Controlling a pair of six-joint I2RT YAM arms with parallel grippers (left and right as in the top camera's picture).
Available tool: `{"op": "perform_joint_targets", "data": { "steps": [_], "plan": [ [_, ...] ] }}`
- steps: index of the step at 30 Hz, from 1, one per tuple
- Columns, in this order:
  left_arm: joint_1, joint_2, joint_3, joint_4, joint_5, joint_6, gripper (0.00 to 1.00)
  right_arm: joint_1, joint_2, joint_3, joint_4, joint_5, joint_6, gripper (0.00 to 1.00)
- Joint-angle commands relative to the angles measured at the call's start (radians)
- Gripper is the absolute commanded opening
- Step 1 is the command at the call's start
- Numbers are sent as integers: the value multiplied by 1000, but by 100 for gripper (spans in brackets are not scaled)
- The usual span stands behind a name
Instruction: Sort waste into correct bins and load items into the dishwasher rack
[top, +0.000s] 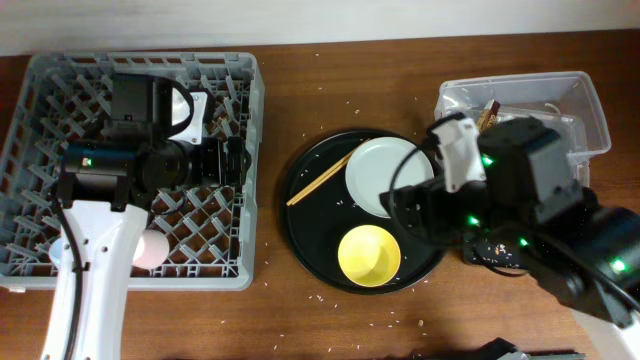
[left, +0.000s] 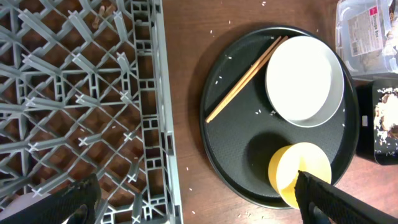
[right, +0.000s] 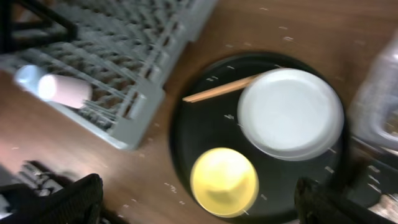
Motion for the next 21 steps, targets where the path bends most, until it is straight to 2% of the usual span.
{"op": "perform_joint_targets", "data": {
  "steps": [1, 3, 6, 7, 9, 11, 14, 18, 21],
  "plan": [
    [-1, -2, 8, 2, 0, 19, 99, -95, -152, 3, -77, 179, -41, 98],
    [-1, -2, 8, 2, 0, 19, 99, -121, -265, 0, -62, 328, -41, 99],
    [-1, -2, 8, 2, 0, 19, 99, -237, -410, -182, 169, 379, -135, 99],
    [-1, -2, 8, 2, 0, 19, 99, -322, -509, -396, 343, 348, -134, 98],
    [-1, -2, 8, 2, 0, 19, 99, -399, -707, -787, 627, 280, -134, 98],
    [-1, -2, 8, 2, 0, 19, 99, -428, -895, -1072, 748, 229, -130, 98],
    [-1, -2, 8, 2, 0, 19, 99, -465, -1112, -1335, 839, 217, -130, 98],
    [-1, -2, 8, 2, 0, 19, 99, -468, -1157, -1592, 1185, 217, -130, 98],
    [-1, -2, 8, 2, 0, 19, 99, -467, -1154, -1613, 1185, 217, -130, 98]
  ]
}}
